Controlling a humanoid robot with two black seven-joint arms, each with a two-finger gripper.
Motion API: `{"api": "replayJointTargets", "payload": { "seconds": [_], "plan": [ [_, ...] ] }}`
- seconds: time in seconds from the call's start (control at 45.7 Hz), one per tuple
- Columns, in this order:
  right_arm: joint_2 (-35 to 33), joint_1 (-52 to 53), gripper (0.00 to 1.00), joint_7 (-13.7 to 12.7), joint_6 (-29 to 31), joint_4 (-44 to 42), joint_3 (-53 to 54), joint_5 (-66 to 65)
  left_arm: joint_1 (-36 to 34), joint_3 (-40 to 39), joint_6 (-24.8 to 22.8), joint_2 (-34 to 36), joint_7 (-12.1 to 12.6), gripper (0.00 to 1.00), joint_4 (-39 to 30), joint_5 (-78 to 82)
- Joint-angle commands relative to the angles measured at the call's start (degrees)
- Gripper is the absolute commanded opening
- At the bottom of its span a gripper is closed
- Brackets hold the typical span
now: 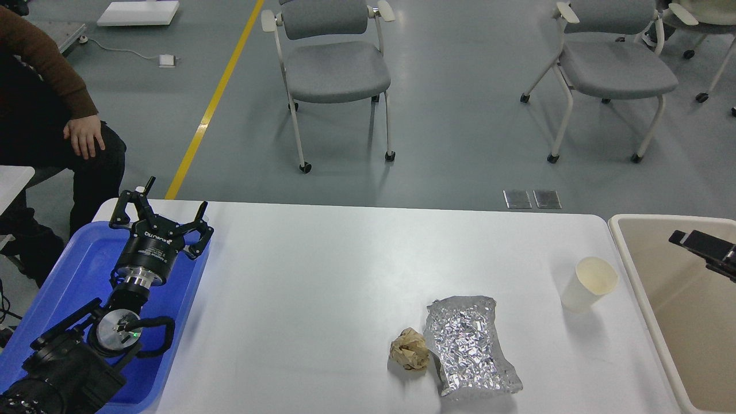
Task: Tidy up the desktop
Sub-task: 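Extend the right gripper sideways to the white paper cup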
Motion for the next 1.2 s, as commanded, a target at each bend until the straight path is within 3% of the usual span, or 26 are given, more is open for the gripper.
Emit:
{"api": "replayJointTargets", "payload": {
  "seconds": [0.0,0.088,0.394,1.182],
  "plan": [
    [7.6,8.9,1.0,-1.6,3.3,-3.0,-7.2,-4.7,0.0,0.0,-0.1,0.0,0.0,1.0,0.0,0.0],
    [13.8,10.7,1.0,-3.0,3.3,-7.5,-13.4,-3.9,0.0,0.0,0.0,0.0,0.0,1.0,0.0,0.0],
    [25.4,9.3,0.93,-2.8,3.4,-17.6,-24.3,-3.5,0.0,0.0,0.0,0.0,0.0,1.0,0.0,0.0],
    [26.0,3.0,0.9,-2.4,2.7,-21.6,-23.7,-3.5,0.0,0.1,-0.1,0.0,0.0,1.0,0.0,0.0]
  ]
}}
